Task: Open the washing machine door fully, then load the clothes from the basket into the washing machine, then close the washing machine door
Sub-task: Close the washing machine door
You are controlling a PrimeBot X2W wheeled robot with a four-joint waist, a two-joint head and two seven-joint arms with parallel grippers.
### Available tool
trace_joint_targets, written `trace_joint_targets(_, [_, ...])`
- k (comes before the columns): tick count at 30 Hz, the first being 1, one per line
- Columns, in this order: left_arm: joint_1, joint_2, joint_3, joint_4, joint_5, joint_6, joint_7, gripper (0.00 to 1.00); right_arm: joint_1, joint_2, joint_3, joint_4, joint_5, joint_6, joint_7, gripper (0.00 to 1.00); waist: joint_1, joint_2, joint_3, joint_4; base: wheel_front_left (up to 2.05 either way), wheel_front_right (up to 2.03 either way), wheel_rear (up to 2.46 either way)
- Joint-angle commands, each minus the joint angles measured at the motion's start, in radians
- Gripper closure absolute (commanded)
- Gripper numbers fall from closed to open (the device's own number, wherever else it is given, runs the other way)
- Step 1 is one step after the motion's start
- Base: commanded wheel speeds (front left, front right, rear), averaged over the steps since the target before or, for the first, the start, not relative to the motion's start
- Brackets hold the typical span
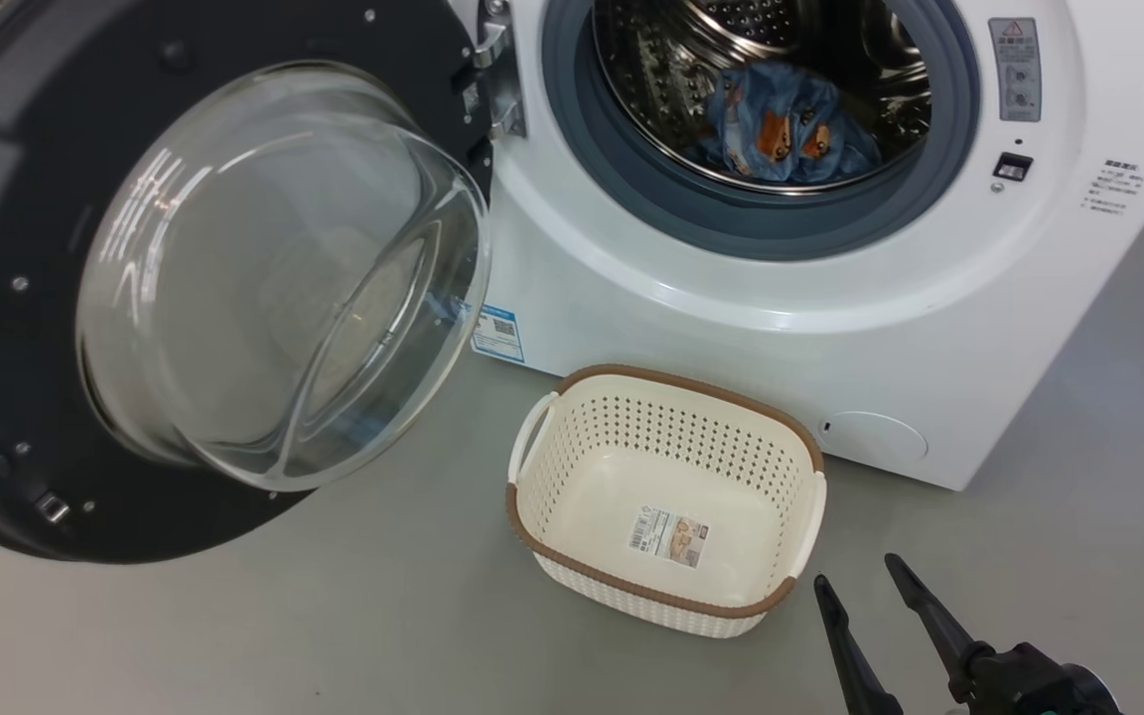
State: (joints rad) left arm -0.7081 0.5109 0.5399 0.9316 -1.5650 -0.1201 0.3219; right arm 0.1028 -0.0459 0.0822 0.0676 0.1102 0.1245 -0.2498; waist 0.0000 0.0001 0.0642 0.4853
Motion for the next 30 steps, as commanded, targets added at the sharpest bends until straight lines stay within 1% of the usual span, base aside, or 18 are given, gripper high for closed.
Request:
trace_joint_targets(1, [-0.027, 0.075, -0.001, -0.023, 0.0, -0.01, 0.022, 1.0, -0.009, -0.004, 0.026, -0.026, -0.019, 0.006, -0.012, 0.0, 0.0, -0.0001, 0.009, -0.013, 0.0, 0.0, 0.0])
trace_joint_targets(6, [-0.012, 0.072, -0.018, -0.043, 0.0, -0.01, 0.075, 1.0, -0.01, -0.004, 0.025, -0.026, -0.04, 0.006, -0.012, 0.0, 0.0, -0.0001, 0.02, -0.037, 0.0, 0.0, 0.0])
trace_joint_targets(13, [0.018, 0.075, -0.008, -0.042, -0.017, -0.01, 0.12, 1.0, -0.004, -0.004, 0.018, -0.031, -0.066, 0.006, -0.012, 0.0, 0.0, -0.0001, 0.027, -0.065, 0.0, 0.0, 0.0])
trace_joint_targets(17, [0.021, 0.073, 0.0, -0.035, -0.038, -0.01, 0.17, 1.0, 0.0, -0.004, 0.009, -0.036, -0.077, 0.006, -0.012, 0.0, 0.0, -0.0001, 0.032, -0.073, 0.0, 0.0, 0.0])
trace_joint_targets(27, [0.039, 0.066, -0.033, -0.044, -0.027, -0.01, 0.265, 1.0, -0.012, -0.004, 0.012, -0.039, -0.085, 0.006, -0.012, 0.0, 0.0, -0.0001, 0.047, -0.084, 0.0, 0.0, 0.0])
trace_joint_targets(30, [0.045, 0.066, -0.034, -0.047, -0.026, -0.011, 0.276, 1.0, -0.012, -0.004, 0.014, -0.039, -0.086, 0.006, -0.012, 0.0, 0.0, -0.0001, 0.048, -0.088, 0.0, 0.0, 0.0])
